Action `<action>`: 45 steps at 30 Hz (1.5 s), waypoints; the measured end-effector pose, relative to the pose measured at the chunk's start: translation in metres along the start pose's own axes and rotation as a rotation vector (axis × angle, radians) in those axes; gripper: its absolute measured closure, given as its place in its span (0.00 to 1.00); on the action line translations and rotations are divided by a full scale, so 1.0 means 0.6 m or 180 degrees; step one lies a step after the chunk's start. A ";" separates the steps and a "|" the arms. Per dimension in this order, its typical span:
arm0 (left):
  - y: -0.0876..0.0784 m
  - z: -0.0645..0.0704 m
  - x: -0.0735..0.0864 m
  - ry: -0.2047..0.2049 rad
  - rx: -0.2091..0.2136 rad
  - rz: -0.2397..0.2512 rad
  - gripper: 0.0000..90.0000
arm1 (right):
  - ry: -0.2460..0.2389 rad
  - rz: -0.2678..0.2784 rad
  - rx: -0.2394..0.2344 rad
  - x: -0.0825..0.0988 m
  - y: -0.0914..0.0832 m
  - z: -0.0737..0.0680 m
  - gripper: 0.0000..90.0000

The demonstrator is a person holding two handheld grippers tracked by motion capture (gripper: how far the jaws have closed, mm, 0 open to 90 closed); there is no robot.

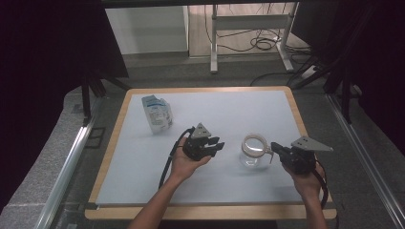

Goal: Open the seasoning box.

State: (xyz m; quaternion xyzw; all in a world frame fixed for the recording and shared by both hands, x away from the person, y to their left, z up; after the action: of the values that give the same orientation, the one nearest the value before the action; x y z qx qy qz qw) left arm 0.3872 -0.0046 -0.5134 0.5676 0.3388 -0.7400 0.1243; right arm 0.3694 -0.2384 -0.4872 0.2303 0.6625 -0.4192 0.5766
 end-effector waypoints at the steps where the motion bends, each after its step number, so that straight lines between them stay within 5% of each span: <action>1: -0.001 -0.003 0.002 -0.0021 0.0001 -0.0002 0.77 | -0.0002 -0.0002 0.0014 0.001 0.000 0.000 1.00; 6: 0.005 0.002 -0.006 -0.0049 0.0044 0.0042 0.83 | 0.0038 -0.0017 0.0036 0.007 0.001 0.001 1.00; 16: 0.073 0.055 -0.057 0.0121 0.0335 0.0029 0.98 | 0.0039 0.0000 0.0049 0.007 0.002 0.003 1.00; 25: 0.089 0.086 -0.071 0.0225 0.0473 -0.0036 1.00 | 0.0086 0.0059 0.0036 0.008 0.001 0.003 1.00; 32: 0.087 0.088 -0.076 0.0199 0.0542 -0.0033 1.00 | 0.0221 0.0086 -0.0143 0.028 -0.021 -0.020 0.99; 40: 0.091 0.117 -0.106 0.0312 0.0629 -0.0026 1.00 | 0.0167 -0.0179 -0.0375 0.108 -0.013 -0.058 0.68; 45: 0.095 0.135 -0.118 0.0378 0.0656 -0.0041 1.00 | 0.0110 -0.0241 -0.0502 0.124 0.001 -0.077 0.55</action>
State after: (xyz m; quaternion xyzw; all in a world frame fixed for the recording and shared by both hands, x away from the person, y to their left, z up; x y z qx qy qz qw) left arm 0.3813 -0.1133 -0.4582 0.6180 0.2713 -0.7368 0.0403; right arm 0.3266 -0.2136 -0.5596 0.1662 0.7115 -0.3831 0.5652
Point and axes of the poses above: each handheld gripper's, and its own axes: y roughly forward along the jaws, x roughly out of its underside, z roughly to its right, the point moved 8 cm from there along y, roughly forward along the jaws, and after that the axes turned 10 degrees about z, right-handed, at the moved point
